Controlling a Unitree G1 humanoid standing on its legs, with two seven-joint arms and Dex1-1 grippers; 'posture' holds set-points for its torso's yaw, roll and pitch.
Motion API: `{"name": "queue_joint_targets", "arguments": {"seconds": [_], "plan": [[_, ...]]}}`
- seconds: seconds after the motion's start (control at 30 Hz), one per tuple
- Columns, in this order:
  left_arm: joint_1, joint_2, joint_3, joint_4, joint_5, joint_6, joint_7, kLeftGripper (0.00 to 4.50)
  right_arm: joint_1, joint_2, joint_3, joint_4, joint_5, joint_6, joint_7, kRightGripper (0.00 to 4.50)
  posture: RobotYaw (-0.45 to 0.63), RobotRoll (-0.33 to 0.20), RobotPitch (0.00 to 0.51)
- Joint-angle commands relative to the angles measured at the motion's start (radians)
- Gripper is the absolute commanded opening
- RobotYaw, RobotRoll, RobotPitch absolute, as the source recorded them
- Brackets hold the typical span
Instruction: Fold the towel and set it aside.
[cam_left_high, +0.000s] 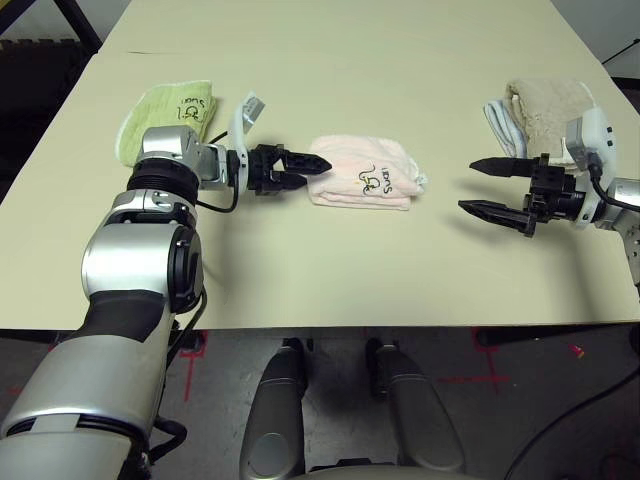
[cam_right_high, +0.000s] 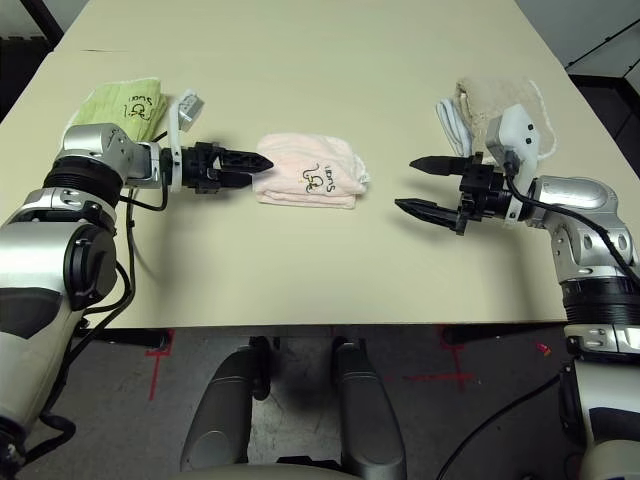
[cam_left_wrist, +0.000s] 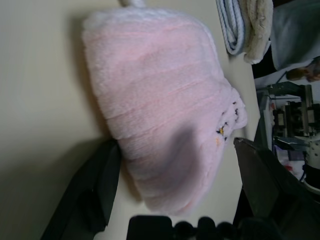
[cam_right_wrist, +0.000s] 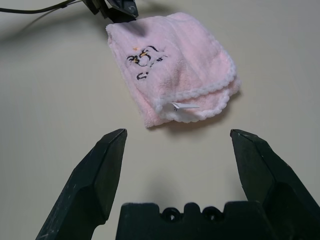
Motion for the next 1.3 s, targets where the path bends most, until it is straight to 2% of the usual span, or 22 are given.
{"name": "queue_joint_targets", "arguments": {"seconds": [0.03, 0.07, 0.17, 0.5, 0.73, 1.07, 1.17, 1.3], "plan": [[-0.006, -0.017, 0.005, 0.027, 0.002, -0.020, 0.032, 4.46, 0.017, -0.014, -0.013, -0.023, 0.010, 0.007, -0.003, 4.48, -0.03, 0.000, 0.237], [-0.005, -0.019, 0.002, 0.028, 0.006, -0.024, 0.033, 4.46, 0.018, -0.015, -0.014, -0.025, 0.010, 0.008, -0.003, 4.48, -0.03, 0.000, 0.237], [-0.001, -0.024, -0.028, 0.025, 0.027, -0.038, 0.018, 3.87, 0.020, -0.020, -0.017, -0.027, 0.012, 0.007, -0.007, 4.50, -0.04, 0.000, 0.238], [-0.005, -0.025, -0.011, 0.035, 0.009, -0.033, 0.021, 0.05, 0.023, -0.033, -0.017, -0.014, 0.008, -0.006, -0.013, 4.50, -0.03, 0.000, 0.237], [-0.027, -0.015, 0.050, 0.032, -0.035, 0.001, 0.034, 0.01, 0.005, -0.023, -0.013, 0.011, 0.003, -0.018, -0.020, 4.50, -0.02, 0.000, 0.235], [-0.055, 0.066, 0.085, -0.025, -0.092, 0.071, -0.031, 0.01, -0.039, 0.044, -0.008, 0.022, 0.028, 0.008, -0.066, 4.50, 0.02, 0.000, 0.227], [-0.085, 0.097, 0.133, -0.016, -0.117, 0.027, 0.008, 0.01, -0.051, 0.058, -0.001, 0.032, 0.023, 0.006, -0.067, 4.50, 0.03, 0.000, 0.226], [-0.144, 0.142, 0.270, 0.029, -0.177, -0.131, 0.167, 0.01, -0.064, 0.069, 0.002, 0.039, 0.018, 0.006, -0.067, 4.50, 0.04, 0.000, 0.224]]}}
